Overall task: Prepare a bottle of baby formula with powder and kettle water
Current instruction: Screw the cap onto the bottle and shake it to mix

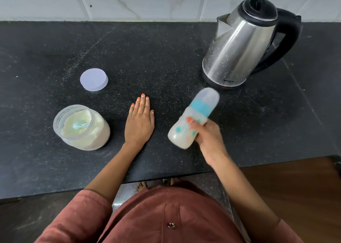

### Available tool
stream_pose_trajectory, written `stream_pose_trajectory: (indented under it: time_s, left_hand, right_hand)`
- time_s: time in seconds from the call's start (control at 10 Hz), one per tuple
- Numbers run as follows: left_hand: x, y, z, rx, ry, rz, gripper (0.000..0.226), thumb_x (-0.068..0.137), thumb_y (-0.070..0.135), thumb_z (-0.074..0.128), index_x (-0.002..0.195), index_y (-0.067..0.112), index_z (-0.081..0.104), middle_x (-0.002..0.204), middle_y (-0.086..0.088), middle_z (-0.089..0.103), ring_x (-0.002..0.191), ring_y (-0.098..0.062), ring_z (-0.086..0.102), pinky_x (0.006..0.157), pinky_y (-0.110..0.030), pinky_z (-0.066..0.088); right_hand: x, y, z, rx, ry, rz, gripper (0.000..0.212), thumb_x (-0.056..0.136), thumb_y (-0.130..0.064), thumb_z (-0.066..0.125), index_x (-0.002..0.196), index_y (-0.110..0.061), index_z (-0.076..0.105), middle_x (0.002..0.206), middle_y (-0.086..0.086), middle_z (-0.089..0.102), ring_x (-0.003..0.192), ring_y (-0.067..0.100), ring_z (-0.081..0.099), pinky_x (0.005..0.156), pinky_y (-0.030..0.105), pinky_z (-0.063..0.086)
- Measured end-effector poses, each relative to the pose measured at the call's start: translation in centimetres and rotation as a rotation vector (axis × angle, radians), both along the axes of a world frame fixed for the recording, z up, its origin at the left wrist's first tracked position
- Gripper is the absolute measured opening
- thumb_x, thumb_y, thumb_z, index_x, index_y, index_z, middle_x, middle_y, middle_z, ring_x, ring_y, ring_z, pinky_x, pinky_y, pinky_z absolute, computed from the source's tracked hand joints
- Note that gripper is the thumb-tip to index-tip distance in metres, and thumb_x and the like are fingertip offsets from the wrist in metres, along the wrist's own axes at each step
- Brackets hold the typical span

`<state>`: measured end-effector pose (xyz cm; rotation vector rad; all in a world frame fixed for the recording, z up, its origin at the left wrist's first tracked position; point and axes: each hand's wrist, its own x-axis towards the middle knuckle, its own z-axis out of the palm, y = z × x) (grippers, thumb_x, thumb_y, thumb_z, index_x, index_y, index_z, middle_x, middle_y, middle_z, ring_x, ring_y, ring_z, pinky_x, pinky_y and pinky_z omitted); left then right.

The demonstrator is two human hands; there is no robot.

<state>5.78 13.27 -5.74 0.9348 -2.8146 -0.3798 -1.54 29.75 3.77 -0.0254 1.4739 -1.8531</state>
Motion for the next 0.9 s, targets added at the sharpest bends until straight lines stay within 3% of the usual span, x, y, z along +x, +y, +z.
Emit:
stream_pose_trajectory:
  time_s: [0.1, 0.3, 0.4, 0.5, 0.6, 0.7, 0.8, 0.9]
  left_hand:
    - [0.0, 0.0, 0.0, 0.004, 0.007, 0.003, 0.049, 0.100, 0.023, 0.027, 0.143, 0.002, 0.019, 0.153, -0.013, 0.017, 0.142, -0.025, 0.015, 0.115, -0.036, 0.009]
    - [0.1, 0.0, 0.0, 0.003, -0.004, -0.002, 0.049, 0.100, 0.024, 0.025, 0.144, 0.004, 0.017, 0.154, -0.012, 0.014, 0.143, -0.023, 0.013, 0.115, -0.035, 0.007]
    - [0.0, 0.0, 0.0, 0.003, 0.009, 0.000, 0.049, 0.100, 0.023, 0.027, 0.143, 0.002, 0.019, 0.153, -0.013, 0.017, 0.142, -0.025, 0.015, 0.115, -0.036, 0.009]
    - [0.0, 0.0, 0.0, 0.005, 0.007, 0.001, 0.048, 0.100, 0.022, 0.028, 0.143, 0.002, 0.020, 0.153, -0.014, 0.018, 0.142, -0.025, 0.016, 0.115, -0.036, 0.009]
    - [0.0, -0.1, -0.1, 0.001, -0.005, -0.004, 0.049, 0.100, 0.023, 0.027, 0.143, 0.002, 0.019, 0.153, -0.013, 0.017, 0.142, -0.025, 0.015, 0.115, -0.036, 0.009]
    - [0.0, -0.1, -0.1, -0.001, 0.003, -0.003, 0.049, 0.100, 0.023, 0.027, 0.143, 0.002, 0.020, 0.153, -0.013, 0.018, 0.142, -0.025, 0.016, 0.115, -0.036, 0.009]
    - [0.0, 0.0, -0.1, -0.006, 0.013, -0.005, 0.048, 0.100, 0.022, 0.028, 0.142, 0.001, 0.021, 0.152, -0.015, 0.019, 0.141, -0.026, 0.018, 0.115, -0.037, 0.011]
    - [0.1, 0.0, -0.1, -0.003, 0.012, -0.002, 0.048, 0.100, 0.023, 0.026, 0.142, 0.001, 0.022, 0.152, -0.015, 0.020, 0.141, -0.026, 0.018, 0.115, -0.037, 0.011]
  right_hand:
    - [-1.8, -0.3, 0.3, -0.180, -0.128, -0.260, 0.016, 0.081, -0.015, 0.059, 0.097, -0.020, 0.059, 0.096, -0.004, 0.067, 0.089, 0.008, 0.064, 0.081, 0.029, 0.055]
    - [0.6, 0.7, -0.4, 0.164, 0.144, 0.176, 0.021, 0.071, -0.004, 0.069, 0.086, -0.018, 0.064, 0.087, 0.001, 0.068, 0.089, 0.020, 0.064, 0.088, 0.040, 0.052]
    - [-1.1, 0.5, 0.0, -0.054, -0.042, -0.079, 0.022, 0.070, -0.013, 0.066, 0.092, -0.017, 0.062, 0.090, -0.002, 0.069, 0.087, 0.012, 0.065, 0.080, 0.031, 0.056]
    - [-1.6, 0.0, 0.2, -0.131, -0.077, -0.224, 0.015, 0.081, -0.015, 0.060, 0.095, -0.021, 0.058, 0.095, -0.004, 0.066, 0.089, 0.009, 0.064, 0.082, 0.031, 0.054]
    - [0.4, 0.3, -0.4, 0.088, 0.105, 0.116, 0.024, 0.070, -0.009, 0.069, 0.091, -0.018, 0.062, 0.089, -0.002, 0.069, 0.085, 0.013, 0.066, 0.080, 0.030, 0.055]
    - [0.3, 0.9, -0.4, 0.176, 0.193, 0.205, 0.025, 0.068, -0.002, 0.072, 0.087, -0.017, 0.064, 0.087, -0.001, 0.069, 0.083, 0.013, 0.065, 0.082, 0.033, 0.054]
    - [-1.7, 0.6, 0.2, -0.095, -0.049, -0.116, 0.024, 0.073, -0.013, 0.064, 0.096, -0.019, 0.060, 0.096, -0.002, 0.067, 0.090, 0.010, 0.064, 0.085, 0.032, 0.054]
    - [-1.4, 0.0, 0.1, -0.092, -0.075, -0.195, 0.013, 0.085, -0.014, 0.057, 0.096, -0.021, 0.057, 0.096, -0.003, 0.066, 0.090, 0.009, 0.064, 0.080, 0.028, 0.055]
